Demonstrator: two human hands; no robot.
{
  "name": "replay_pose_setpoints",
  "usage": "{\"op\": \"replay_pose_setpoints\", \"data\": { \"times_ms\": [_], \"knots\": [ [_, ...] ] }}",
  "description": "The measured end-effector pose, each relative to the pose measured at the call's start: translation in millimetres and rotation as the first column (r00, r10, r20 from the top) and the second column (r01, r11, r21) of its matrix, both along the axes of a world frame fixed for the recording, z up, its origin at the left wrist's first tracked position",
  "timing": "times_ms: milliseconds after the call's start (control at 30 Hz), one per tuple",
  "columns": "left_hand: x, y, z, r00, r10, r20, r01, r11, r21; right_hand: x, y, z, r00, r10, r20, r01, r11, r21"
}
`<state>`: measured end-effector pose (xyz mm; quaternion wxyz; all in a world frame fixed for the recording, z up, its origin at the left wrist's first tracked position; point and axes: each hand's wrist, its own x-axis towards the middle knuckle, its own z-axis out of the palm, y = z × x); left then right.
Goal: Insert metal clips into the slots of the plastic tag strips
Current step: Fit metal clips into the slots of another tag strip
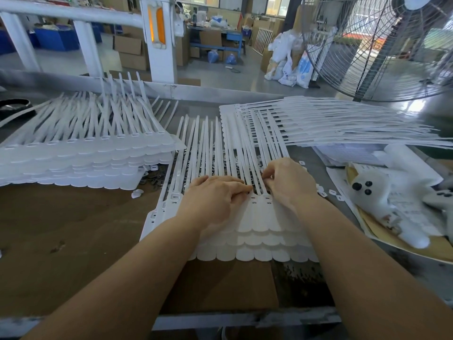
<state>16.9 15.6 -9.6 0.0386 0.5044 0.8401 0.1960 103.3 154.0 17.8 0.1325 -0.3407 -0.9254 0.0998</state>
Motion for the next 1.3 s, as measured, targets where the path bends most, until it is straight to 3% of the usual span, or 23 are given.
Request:
{"op": "replay_pose_setpoints", "data": {
  "times_ms": [233, 500, 700, 967, 1133, 1300],
  "knots": [
    [1.0, -0.5, -3.3, 1.0, 0.02, -0.007, -0.02, 0.999, 0.031, 0.3, 0.5, 2.8, 0.999, 0.026, 0.023, -0.025, 0.998, -0.056],
    [1.7, -1.3, -2.3, 1.0, 0.01, 0.002, -0.01, 1.0, 0.029, -10.4, 1.0, 3.8, 0.954, 0.011, 0.299, 0.001, 0.999, -0.041],
    [3.5, -2.7, -1.4, 1.0, 0.01, 0.003, -0.01, 0.998, 0.062, -12.3, 3.4, 1.4, 0.982, -0.022, 0.189, 0.043, 0.994, -0.105],
    [3.9, -2.1, -0.2, 1.0, 0.012, 0.003, -0.012, 0.999, 0.053, -28.3, 10.3, -6.4, 0.973, -0.099, 0.209, 0.095, 0.995, 0.028],
    [4.8, -2.5, 2.3, 1.0, 0.014, 0.006, -0.014, 0.999, 0.042, -38.4, 17.4, -7.8, 0.977, -0.119, 0.177, 0.123, 0.992, -0.014],
    [5.9, -4.2, 4.1, 1.0, 0.01, 0.012, -0.01, 0.999, 0.034, -45.3, 19.9, -8.4, 0.994, -0.113, 0.013, 0.113, 0.993, -0.023]
  ]
}}
